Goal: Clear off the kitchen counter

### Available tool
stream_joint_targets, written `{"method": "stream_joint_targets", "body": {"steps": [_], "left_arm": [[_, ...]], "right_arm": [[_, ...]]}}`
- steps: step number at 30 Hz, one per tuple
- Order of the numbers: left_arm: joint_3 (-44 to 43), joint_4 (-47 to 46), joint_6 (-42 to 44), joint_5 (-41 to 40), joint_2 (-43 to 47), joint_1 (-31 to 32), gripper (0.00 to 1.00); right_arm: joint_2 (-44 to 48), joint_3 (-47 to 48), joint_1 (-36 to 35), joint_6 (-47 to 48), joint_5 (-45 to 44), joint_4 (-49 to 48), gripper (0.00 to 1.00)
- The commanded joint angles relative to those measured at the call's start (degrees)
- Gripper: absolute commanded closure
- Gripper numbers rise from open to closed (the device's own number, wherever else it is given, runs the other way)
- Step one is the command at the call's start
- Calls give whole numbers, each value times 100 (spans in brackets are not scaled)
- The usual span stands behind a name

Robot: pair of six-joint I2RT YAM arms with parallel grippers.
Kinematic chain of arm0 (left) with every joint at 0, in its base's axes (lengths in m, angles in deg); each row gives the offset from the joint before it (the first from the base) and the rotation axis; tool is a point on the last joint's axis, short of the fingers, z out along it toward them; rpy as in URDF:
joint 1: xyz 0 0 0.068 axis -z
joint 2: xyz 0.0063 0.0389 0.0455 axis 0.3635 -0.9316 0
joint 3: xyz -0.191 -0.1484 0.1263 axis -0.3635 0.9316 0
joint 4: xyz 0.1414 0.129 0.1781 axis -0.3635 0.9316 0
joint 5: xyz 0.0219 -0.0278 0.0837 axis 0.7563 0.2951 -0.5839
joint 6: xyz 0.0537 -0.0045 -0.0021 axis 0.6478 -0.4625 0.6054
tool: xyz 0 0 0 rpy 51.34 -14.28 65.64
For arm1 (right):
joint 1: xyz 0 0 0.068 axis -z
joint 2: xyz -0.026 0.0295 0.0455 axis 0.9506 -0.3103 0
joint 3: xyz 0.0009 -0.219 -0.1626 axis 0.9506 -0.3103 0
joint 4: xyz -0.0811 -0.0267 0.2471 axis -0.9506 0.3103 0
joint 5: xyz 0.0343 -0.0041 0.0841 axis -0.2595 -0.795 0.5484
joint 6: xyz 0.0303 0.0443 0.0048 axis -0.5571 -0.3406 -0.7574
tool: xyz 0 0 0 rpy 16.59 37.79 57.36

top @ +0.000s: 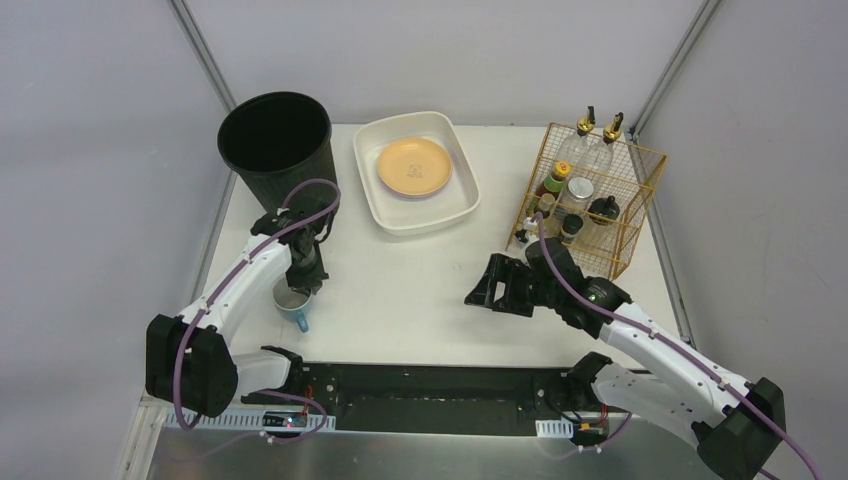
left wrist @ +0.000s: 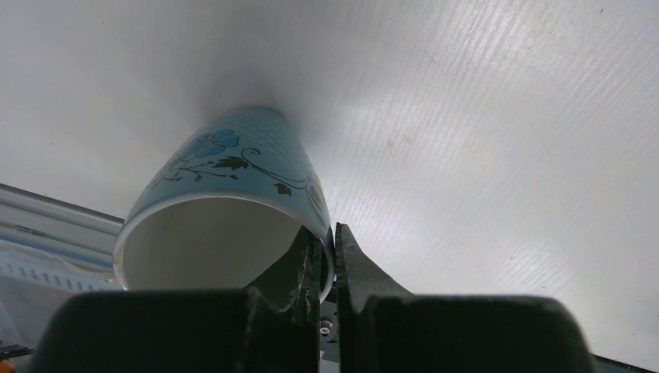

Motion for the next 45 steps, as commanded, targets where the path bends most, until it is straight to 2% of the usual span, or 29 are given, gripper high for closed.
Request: {"method": "stream_joint_targets", "body": {"steps": [1, 8, 11, 16, 21, 35, 45], "left_arm": [[-23, -9, -1, 335, -23, -32, 100], [-391, 20, 7, 621, 15, 21, 100], [-634, 88, -103, 584, 14, 236, 100], [-1364, 381, -264, 353, -214, 801, 100], [-2478, 606, -162, 174, -698, 1297, 100], [-6118, 760, 1296, 239, -2899, 1489, 100], [-7849, 569, 2623, 629, -4427, 1489, 100]], "right_arm": [[26, 6, -23, -31, 8, -171, 18], [13, 6, -24, -31, 16, -188, 18], [25, -2, -26, -32, -3, -193, 18], [24, 3, -31, -32, 22, -180, 18], [68, 35, -30, 15, -8, -137, 18], [429, 2, -39, 70, -113, 176, 17], [717, -171, -35, -19, -142, 274, 18]]}}
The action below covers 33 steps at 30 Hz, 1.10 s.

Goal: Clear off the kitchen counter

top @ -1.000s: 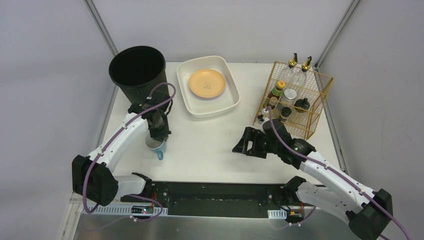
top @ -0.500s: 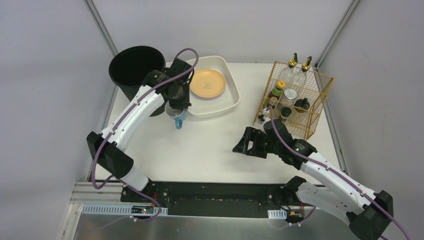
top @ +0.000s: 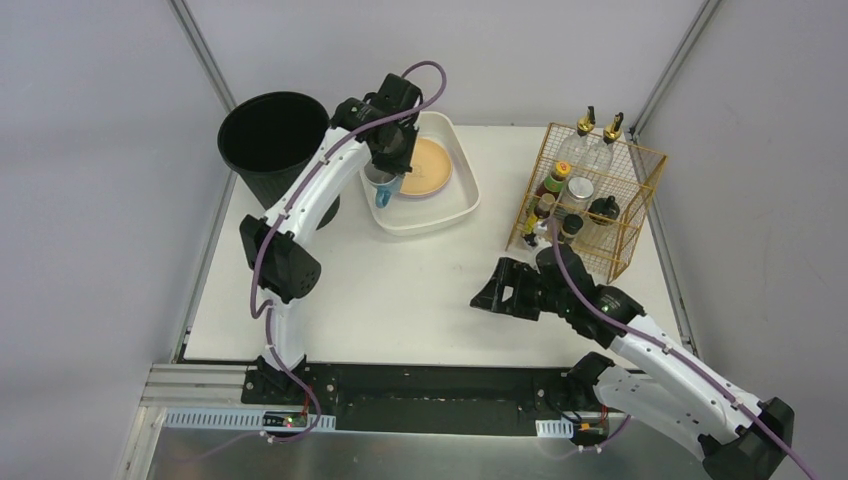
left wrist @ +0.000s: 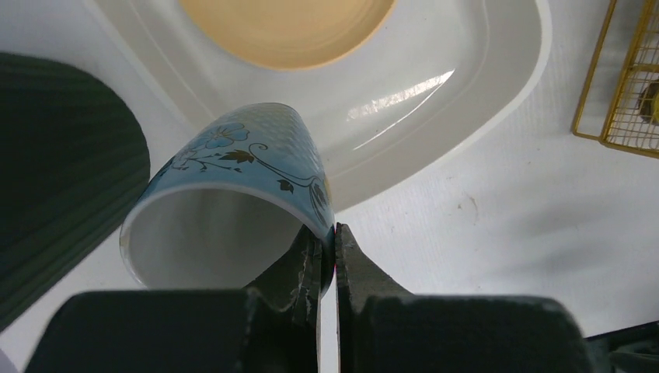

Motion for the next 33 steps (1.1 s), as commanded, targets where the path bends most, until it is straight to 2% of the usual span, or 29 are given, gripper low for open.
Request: {"method": "stream_joint_targets", "body": {"steps": [1, 8, 15, 33], "left_arm": [[-664, -206, 1028, 177, -328, 15, 100], [-680, -648, 1833, 801, -674, 21, 100], [-529, -825, 2042, 1205, -935, 86, 100], [-346, -895, 2282, 980, -1497, 696, 100]], "right_arm": [[179, -74, -23, -18, -87, 112, 17], [335, -167, -31, -27, -90, 194, 17], [529, -225, -28, -46, -140, 298, 17], [650, -347, -31, -115, -168, 384, 17]]}}
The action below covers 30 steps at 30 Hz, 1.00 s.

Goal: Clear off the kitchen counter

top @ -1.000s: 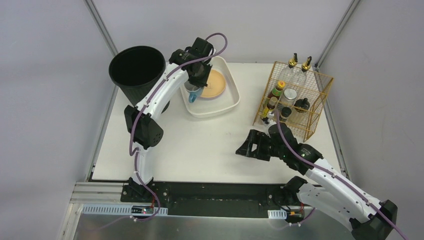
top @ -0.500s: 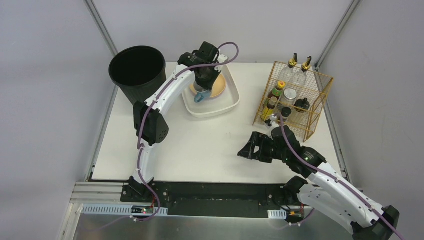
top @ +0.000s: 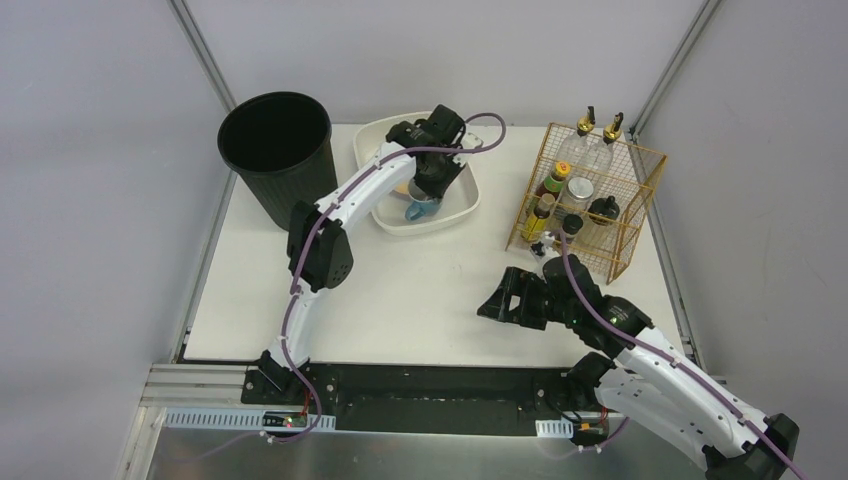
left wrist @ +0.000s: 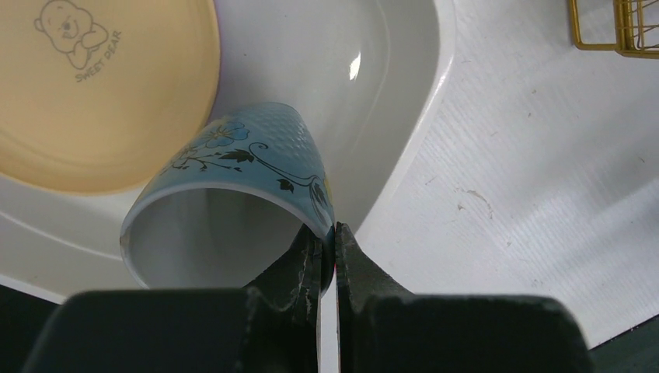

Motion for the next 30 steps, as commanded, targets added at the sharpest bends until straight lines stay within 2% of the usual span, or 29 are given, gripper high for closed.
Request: {"method": "stream_joint_targets", "body": {"steps": [1, 8, 18, 30], "left_arm": [[-47, -203, 217, -114, 5, 169, 100], [-55, -204, 254, -237, -109, 266, 100], [-63, -203, 267, -317, -302, 399, 75], [-38, -198, 251, -493, -271, 538, 65]], "right_arm": [[47, -23, -30, -74, -66, -8, 17], [45, -2, -31, -78, -63, 51, 17], [91, 29, -32, -76, -85, 165, 16], [95, 55, -30, -69, -85, 182, 16]]}}
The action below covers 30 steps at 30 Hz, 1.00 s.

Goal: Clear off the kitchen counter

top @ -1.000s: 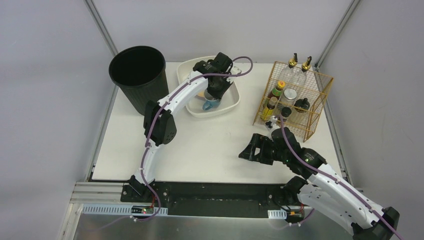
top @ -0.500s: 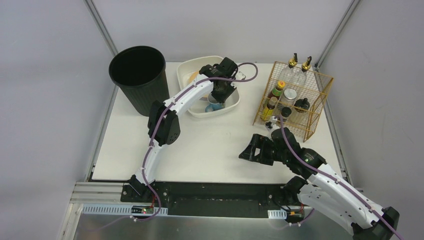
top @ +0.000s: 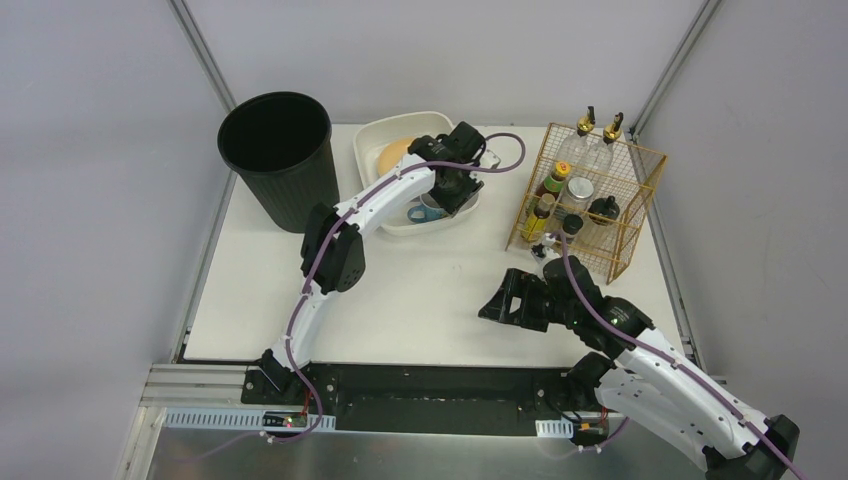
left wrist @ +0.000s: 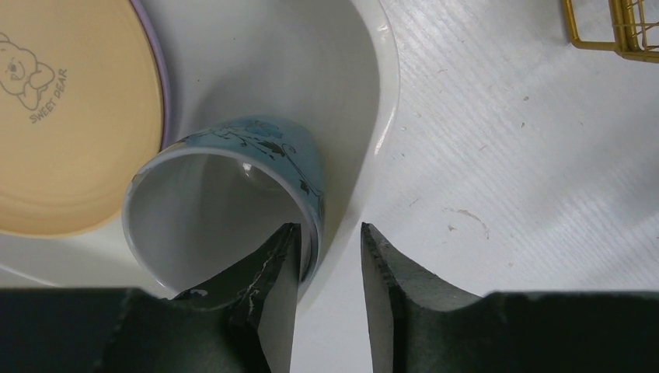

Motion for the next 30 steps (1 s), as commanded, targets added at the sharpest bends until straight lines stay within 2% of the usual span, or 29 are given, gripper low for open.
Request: {"method": "stream_joint_targets", "body": {"steps": [1, 6, 15, 21, 25, 29, 30], "left_arm": [[-53, -8, 83, -163, 134, 87, 63], [-60, -15, 96, -195, 387, 140, 54], [-38, -16, 94, -698, 849, 216, 44], [171, -10, -226, -774, 1288, 300, 36], [369, -22, -334, -961, 1651, 352, 34], [638, -19, -433, -1068, 2005, 360, 16], [737, -30, -465, -1089, 2108, 355, 4]], "right_arm": [[46, 76, -32, -49, -66, 64, 16], [-21, 69, -34, -31, -22, 57, 16], [17, 240, -30, 124, -222, 121, 13], [-264, 750, -19, 583, -710, 523, 4], [-323, 1005, -22, 725, -824, 577, 1], [-406, 1186, -14, 742, -934, 655, 1], [-444, 1226, -14, 760, -954, 678, 1]]}}
